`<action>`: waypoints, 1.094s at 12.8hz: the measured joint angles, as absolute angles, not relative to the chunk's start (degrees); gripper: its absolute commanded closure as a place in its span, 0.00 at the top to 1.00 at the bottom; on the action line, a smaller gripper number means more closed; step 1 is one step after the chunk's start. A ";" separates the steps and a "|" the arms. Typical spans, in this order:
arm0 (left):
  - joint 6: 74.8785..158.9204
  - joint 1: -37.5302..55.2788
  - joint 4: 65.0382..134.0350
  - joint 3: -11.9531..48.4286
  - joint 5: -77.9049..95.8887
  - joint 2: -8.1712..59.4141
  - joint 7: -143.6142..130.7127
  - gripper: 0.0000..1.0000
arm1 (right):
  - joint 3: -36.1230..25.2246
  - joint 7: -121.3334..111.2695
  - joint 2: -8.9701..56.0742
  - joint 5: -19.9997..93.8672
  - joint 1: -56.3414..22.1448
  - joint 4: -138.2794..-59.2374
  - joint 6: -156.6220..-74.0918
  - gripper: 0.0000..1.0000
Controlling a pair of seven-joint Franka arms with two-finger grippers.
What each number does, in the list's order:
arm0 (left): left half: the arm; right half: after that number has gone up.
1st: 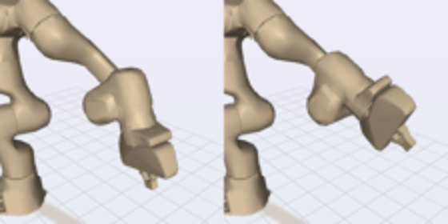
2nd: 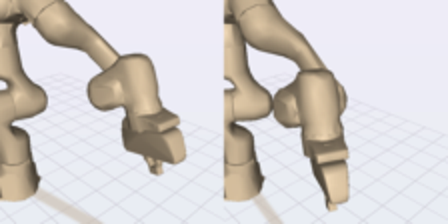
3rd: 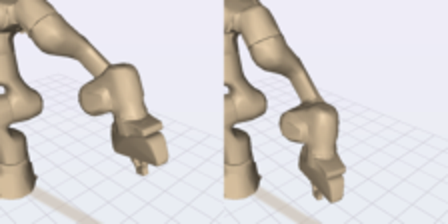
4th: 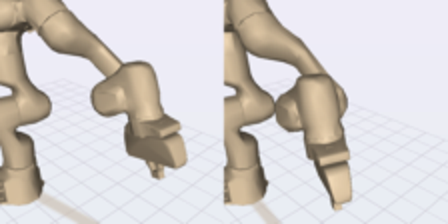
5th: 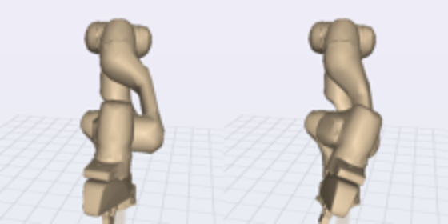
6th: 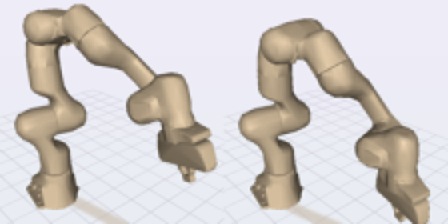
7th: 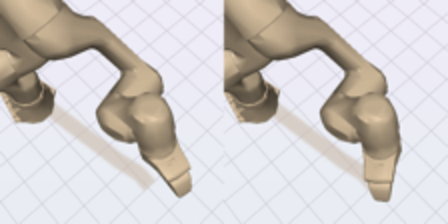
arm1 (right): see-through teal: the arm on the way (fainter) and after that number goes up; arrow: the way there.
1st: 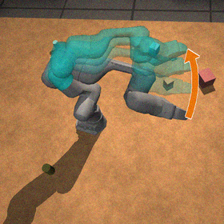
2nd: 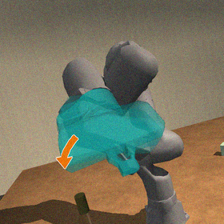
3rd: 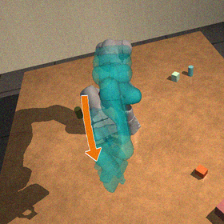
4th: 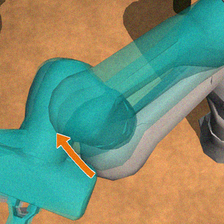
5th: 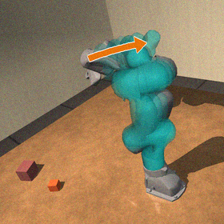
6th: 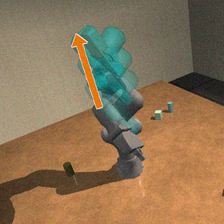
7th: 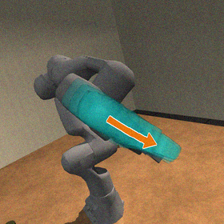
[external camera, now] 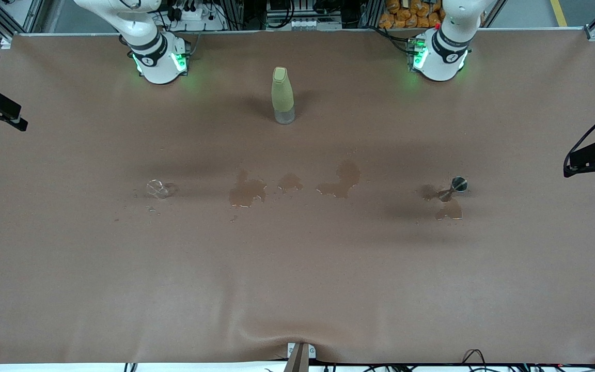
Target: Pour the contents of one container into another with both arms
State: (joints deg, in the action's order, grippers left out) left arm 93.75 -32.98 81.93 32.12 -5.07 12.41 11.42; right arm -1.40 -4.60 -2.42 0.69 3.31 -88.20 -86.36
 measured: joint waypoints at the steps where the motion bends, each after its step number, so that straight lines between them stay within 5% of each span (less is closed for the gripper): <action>1: 93.41 -26.43 81.92 25.56 -5.06 11.23 10.78 1.00 | -1.45 -4.60 -2.42 0.69 3.31 -88.21 -86.36 1.00; 4: 90.66 -9.41 81.92 10.97 -5.01 7.43 7.10 1.00 | -1.49 -4.60 -2.42 0.69 3.31 -88.22 -86.36 1.00; 14: 87.14 -5.04 82.06 10.25 0.08 3.33 -1.33 1.00 | -1.62 -4.60 -2.42 0.69 3.32 -88.21 -86.42 1.00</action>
